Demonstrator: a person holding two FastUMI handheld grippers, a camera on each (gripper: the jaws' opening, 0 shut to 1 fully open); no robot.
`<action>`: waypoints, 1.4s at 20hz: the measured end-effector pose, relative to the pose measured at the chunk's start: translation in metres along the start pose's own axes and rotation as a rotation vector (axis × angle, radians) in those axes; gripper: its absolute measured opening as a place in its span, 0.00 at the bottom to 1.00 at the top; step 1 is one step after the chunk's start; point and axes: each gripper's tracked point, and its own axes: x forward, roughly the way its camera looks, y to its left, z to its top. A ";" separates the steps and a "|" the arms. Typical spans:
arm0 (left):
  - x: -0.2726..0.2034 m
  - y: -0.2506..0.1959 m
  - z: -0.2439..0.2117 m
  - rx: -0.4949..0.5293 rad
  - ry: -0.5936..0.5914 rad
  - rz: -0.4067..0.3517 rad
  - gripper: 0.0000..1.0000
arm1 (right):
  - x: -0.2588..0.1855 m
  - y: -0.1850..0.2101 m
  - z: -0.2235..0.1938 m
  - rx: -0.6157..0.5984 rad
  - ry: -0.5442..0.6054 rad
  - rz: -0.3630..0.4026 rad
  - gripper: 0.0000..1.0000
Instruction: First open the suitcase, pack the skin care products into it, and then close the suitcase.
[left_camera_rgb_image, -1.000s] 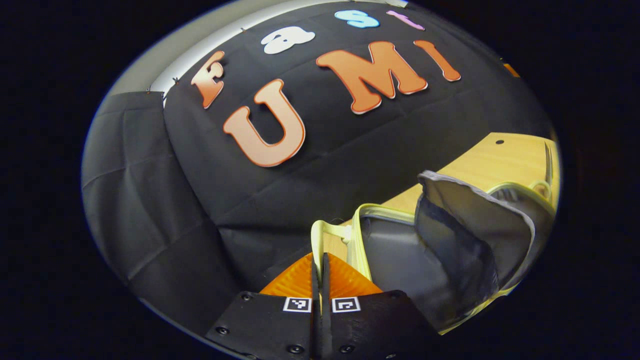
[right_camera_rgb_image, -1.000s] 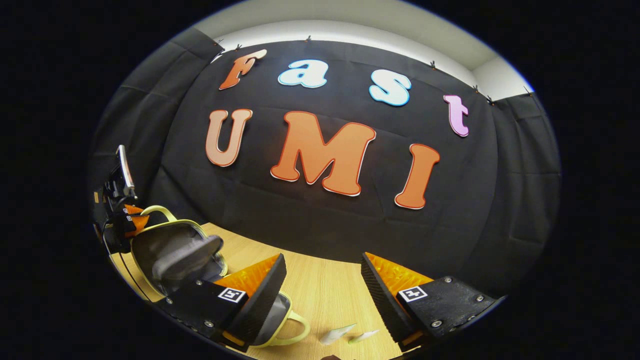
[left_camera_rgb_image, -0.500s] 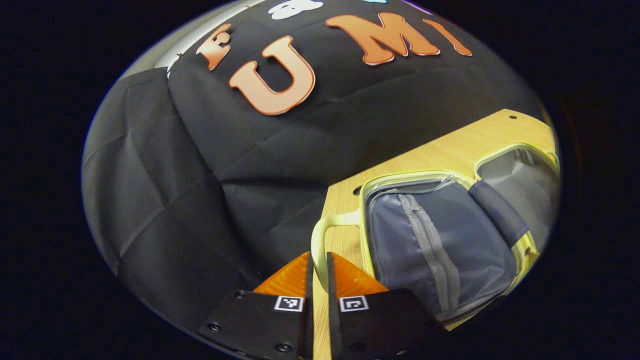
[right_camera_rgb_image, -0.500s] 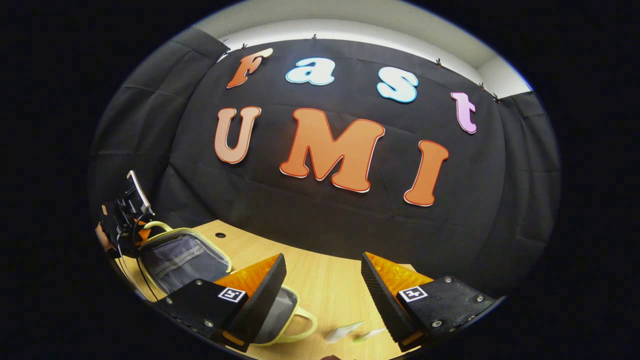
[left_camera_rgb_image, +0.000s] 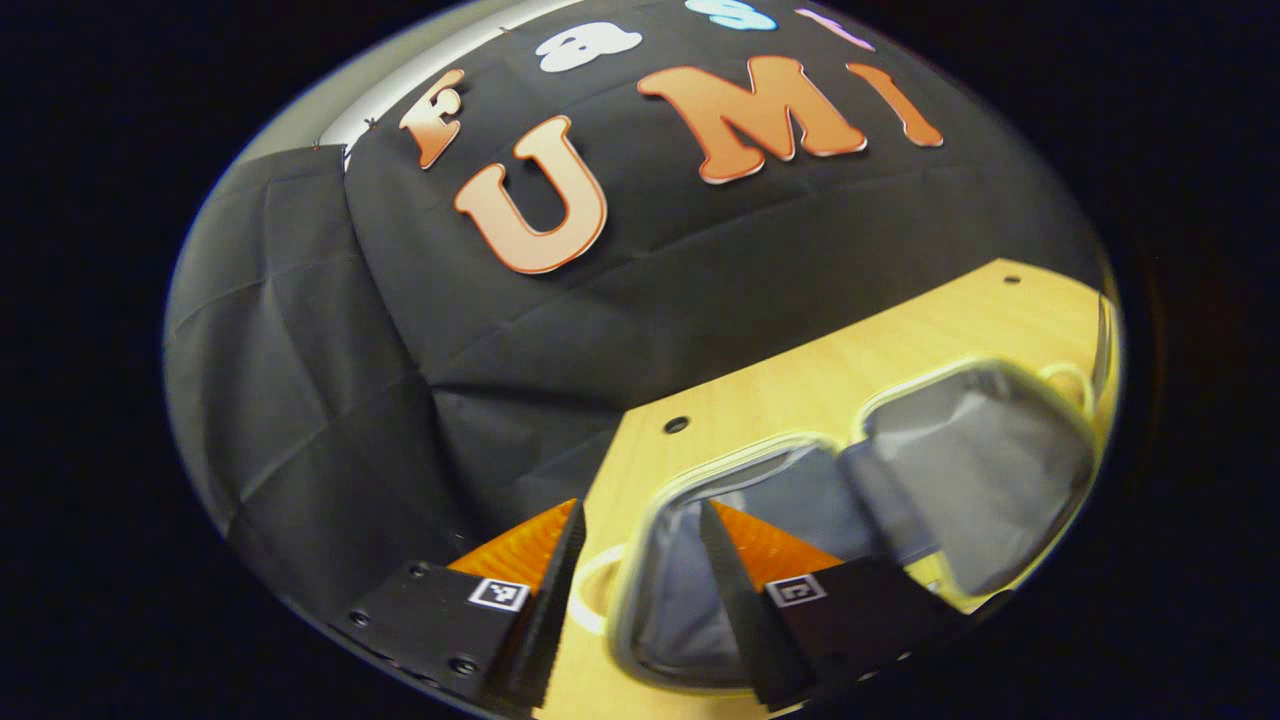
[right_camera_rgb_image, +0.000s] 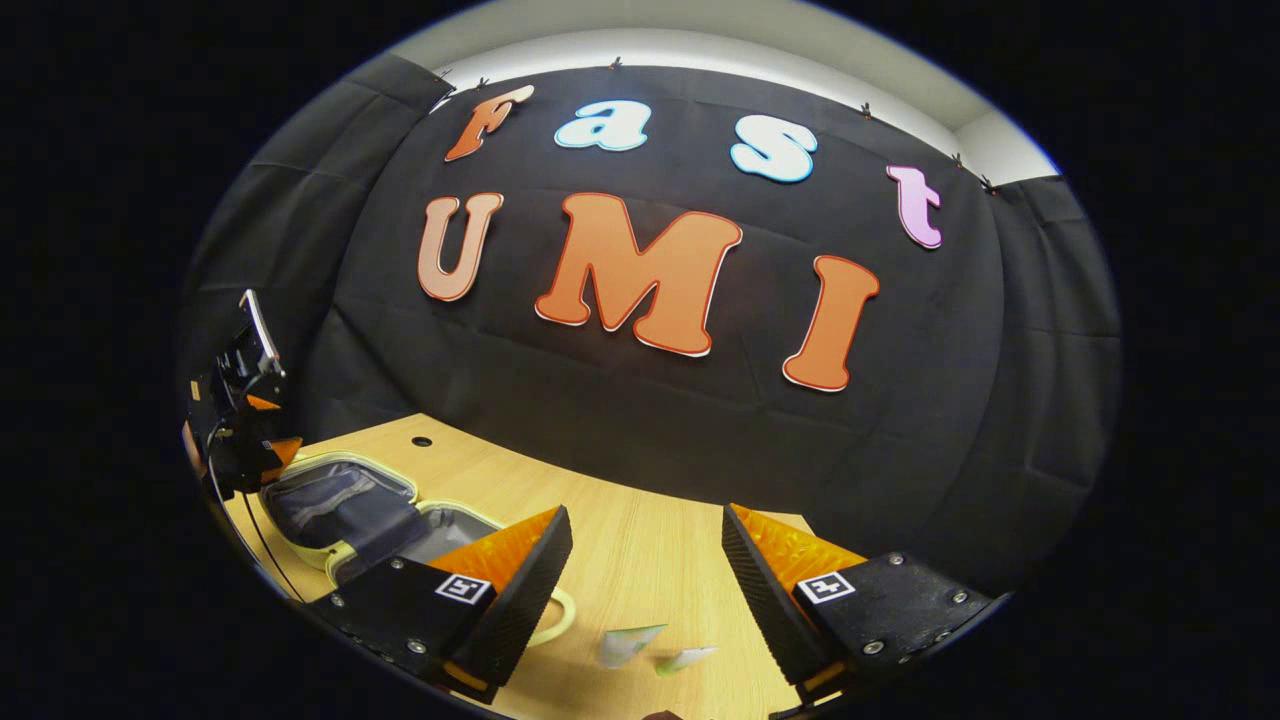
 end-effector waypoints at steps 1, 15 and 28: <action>-0.010 -0.025 0.013 -0.041 -0.015 -0.034 0.77 | -0.001 -0.008 -0.003 0.002 0.000 0.005 0.96; -0.104 -0.353 0.089 -0.158 -0.120 -0.464 0.92 | -0.008 -0.119 -0.069 -0.023 0.050 0.044 0.96; -0.065 -0.495 0.053 -0.092 -0.049 -0.640 0.63 | 0.002 -0.153 -0.098 0.000 0.069 0.061 0.96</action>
